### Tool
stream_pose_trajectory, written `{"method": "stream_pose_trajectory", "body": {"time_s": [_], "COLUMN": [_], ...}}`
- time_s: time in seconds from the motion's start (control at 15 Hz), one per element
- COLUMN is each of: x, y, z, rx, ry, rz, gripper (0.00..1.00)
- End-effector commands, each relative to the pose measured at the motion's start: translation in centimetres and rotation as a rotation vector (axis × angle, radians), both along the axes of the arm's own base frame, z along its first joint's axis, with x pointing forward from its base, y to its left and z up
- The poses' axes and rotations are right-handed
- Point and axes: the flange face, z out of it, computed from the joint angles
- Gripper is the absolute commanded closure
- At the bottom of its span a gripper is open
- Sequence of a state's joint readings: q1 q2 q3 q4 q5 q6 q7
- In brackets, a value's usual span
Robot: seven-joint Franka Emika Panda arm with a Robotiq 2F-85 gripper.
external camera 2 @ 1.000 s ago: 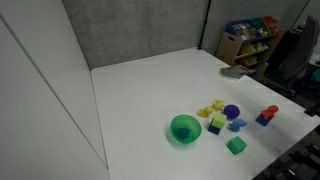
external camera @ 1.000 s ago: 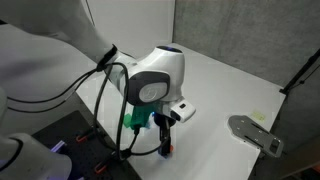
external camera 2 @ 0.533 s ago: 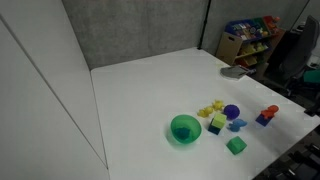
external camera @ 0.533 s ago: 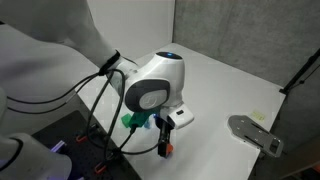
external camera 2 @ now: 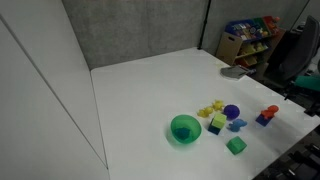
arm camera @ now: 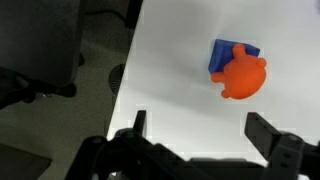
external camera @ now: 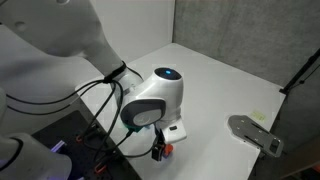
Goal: Put the orange toy in the green bowl
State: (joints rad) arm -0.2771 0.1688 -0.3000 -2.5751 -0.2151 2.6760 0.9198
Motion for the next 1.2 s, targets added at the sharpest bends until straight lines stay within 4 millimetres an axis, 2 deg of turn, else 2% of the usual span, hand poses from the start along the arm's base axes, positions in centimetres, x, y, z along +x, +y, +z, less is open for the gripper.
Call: {"method": "stream_pose_trajectory", "body": {"time_s": [0.0,0.2,0.53,1.13], "x": [-0.4,-0.2,0.8,1.0], "y": [0.0,0.4,0.9,0.6], "z": [-1.8,-3.0,-3.4,-5.7], "rx": [0.018,0.038,0.053,0.088], "ry": [-0.044,-0.086,-0.168,-0.187], "rz": [-0.086,-0.128,-0.133,-0.118], "gripper": [0.00,0.00,0.00,0.02]}}
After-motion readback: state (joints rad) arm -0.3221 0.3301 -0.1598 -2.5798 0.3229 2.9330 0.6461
